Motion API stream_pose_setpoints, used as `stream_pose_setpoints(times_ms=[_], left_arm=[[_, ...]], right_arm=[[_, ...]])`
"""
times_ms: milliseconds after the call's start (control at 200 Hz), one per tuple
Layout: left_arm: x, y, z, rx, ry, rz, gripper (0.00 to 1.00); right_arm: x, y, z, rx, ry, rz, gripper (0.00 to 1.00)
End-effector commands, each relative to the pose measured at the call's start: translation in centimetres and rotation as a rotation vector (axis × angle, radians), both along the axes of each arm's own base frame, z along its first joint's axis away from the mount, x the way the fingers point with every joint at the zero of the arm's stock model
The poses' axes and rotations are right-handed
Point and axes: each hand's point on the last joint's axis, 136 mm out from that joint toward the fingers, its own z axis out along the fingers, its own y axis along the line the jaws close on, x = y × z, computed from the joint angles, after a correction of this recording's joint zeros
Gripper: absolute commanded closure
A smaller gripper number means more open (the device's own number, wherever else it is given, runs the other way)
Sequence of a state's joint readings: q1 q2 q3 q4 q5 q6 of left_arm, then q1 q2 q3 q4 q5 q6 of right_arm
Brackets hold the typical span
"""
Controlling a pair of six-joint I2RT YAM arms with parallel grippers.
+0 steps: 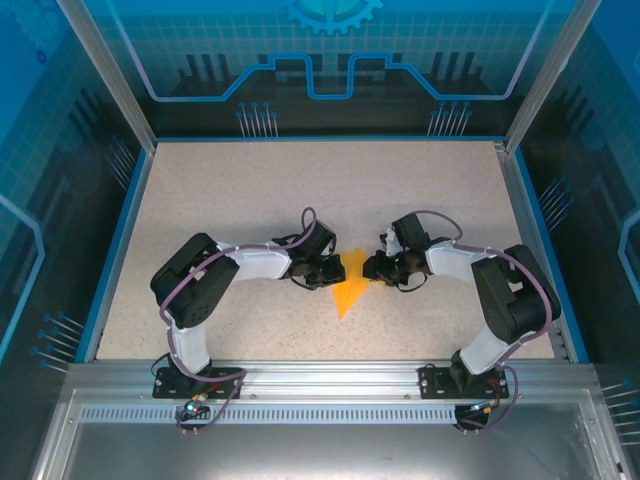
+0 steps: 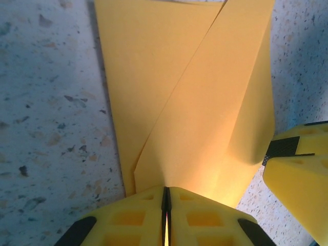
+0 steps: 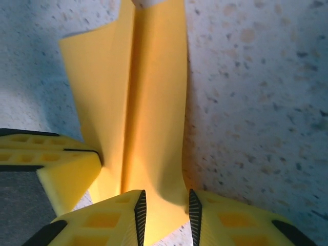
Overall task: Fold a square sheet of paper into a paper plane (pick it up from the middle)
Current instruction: Fourth fold the wing at the center of the table.
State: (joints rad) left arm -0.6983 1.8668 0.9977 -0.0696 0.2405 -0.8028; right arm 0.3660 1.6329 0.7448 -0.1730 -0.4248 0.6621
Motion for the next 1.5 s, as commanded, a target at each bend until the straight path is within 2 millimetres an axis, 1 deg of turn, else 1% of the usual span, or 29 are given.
stream_pose_setpoints(times_ms=[0,180,350,460,575,735,900,1045,1255,1390,1496], left_arm=[[-0.5,0.8,-1.5,0.035,0.019,-0.001,0.88],[-0.5,1.0,-1.3,0.031,0.013,0.012,0.88],[-0.3,0.9,-1.0,0.012,0.005,0.027,0.88],[-0.3,1.2,-1.1,0.017,0.009,0.034,0.88],[-0.4,1.3,-1.2,0.021,0.014,0.036,0.88],[-0.3,1.4,-1.2,0.026,0.012,0.041,0.88],[-0.4,1.9,-1.5,0.039,0.023,0.053,0.88],[-0.4,2.2,-1.8,0.041,0.031,0.065,0.89],[-0.3,1.9,-1.7,0.020,0.033,0.069,0.89],[-0.4,1.9,-1.7,0.014,0.037,0.075,0.89],[-0.3,2.0,-1.6,0.005,0.037,0.084,0.88]], right_arm=[[0.0,0.6,0.0,0.052,0.003,0.003,0.70],[0.0,0.8,0.3,0.069,-0.002,0.005,0.68],[-0.1,0.0,0.0,0.053,0.005,-0.012,0.67],[-0.3,-1.1,-0.3,-0.013,0.002,-0.020,0.65],[-0.6,-1.5,-0.6,-0.037,0.014,-0.028,0.64],[-1.0,-1.1,-0.6,0.000,0.032,-0.032,0.63],[-1.4,-1.6,-0.4,-0.015,0.046,-0.062,0.63],[-1.7,-0.2,0.1,0.083,0.063,-0.050,0.65],[-1.7,0.3,0.3,0.114,0.068,-0.048,0.65],[-1.4,0.6,0.6,0.137,0.069,-0.057,0.65],[-1.4,0.6,0.2,0.129,0.086,-0.070,0.66]])
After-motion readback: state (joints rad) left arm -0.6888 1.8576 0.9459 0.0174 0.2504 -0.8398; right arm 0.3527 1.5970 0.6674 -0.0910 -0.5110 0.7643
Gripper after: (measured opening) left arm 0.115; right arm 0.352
